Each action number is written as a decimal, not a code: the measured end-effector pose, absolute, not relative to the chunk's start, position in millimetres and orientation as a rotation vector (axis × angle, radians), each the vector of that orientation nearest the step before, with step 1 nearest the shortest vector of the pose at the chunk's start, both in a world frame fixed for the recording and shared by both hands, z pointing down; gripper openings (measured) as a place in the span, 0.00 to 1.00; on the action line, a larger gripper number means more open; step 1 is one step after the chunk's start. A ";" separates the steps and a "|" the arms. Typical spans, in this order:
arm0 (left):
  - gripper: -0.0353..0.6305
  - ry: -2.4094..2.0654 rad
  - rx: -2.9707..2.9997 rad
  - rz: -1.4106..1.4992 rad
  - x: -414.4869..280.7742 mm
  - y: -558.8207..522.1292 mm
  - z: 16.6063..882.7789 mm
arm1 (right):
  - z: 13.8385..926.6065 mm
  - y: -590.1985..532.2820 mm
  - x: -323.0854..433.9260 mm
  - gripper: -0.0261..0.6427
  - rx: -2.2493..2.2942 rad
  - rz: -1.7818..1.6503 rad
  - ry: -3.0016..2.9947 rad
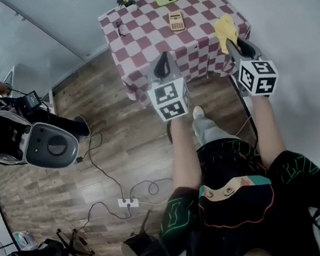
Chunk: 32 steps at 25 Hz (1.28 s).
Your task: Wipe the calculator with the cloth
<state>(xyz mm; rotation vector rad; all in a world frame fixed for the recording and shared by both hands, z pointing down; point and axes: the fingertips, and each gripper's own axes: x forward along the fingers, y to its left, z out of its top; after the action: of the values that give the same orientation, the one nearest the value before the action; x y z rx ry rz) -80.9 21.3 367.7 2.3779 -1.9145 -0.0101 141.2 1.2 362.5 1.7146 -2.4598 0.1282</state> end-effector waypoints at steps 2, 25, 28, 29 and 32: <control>0.07 -1.926 2.367 -0.012 -90.0 10.6 365.7 | 365.5 -16.8 129.9 0.21 1.673 0.133 -2.471; 0.07 -1.829 2.315 0.112 -100.6 -232.7 399.3 | 368.3 -276.3 138.8 0.21 1.607 0.026 -2.431; 0.07 -1.822 2.319 0.151 -98.1 -248.3 401.7 | 374.6 -293.5 129.7 0.21 1.551 0.012 -2.447; 0.07 -1.822 2.315 0.162 -99.2 -252.0 402.7 | 378.4 -297.0 124.3 0.21 1.522 0.008 -2.452; 0.07 -1.810 2.305 0.209 -102.9 -259.8 411.1 | 394.1 -304.0 106.1 0.21 1.434 0.011 -2.471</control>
<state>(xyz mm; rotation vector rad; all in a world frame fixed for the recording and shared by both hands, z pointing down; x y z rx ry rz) -102.9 -259.8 411.1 2.3052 -1.8095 0.2086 106.1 -304.0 394.1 1.4340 -2.4713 0.0112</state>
